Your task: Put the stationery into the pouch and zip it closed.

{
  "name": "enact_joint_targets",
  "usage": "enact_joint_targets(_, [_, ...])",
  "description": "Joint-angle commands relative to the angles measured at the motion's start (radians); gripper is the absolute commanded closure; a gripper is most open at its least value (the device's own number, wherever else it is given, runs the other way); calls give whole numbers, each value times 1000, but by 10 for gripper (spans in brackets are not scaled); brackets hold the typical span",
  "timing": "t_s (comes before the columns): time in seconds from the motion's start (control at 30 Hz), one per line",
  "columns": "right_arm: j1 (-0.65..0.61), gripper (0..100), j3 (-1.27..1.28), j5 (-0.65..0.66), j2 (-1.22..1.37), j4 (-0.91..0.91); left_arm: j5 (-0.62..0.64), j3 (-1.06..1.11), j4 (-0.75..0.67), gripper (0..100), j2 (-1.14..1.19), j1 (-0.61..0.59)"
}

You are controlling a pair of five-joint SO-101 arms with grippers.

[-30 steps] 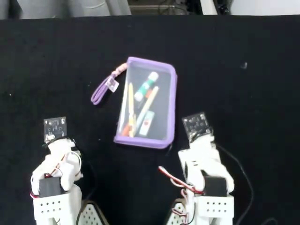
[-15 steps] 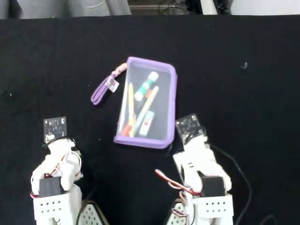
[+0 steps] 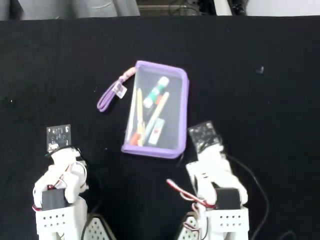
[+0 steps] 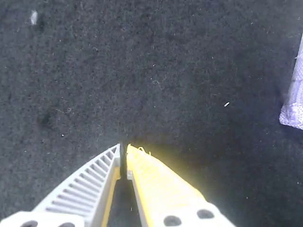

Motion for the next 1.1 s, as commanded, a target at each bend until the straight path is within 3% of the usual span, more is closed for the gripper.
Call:
enact_joint_targets(0.0, [92,973,-4,-83,-93,-12,2,24,-2,970,-3,2])
enact_joint_targets(0.1, [117,973,-4,-127,-93,-8,2,24,-2,970,-3,2])
enact_joint_targets(1.07, [121,972,-4,-126,-93,-2,2,24,-2,970,-3,2])
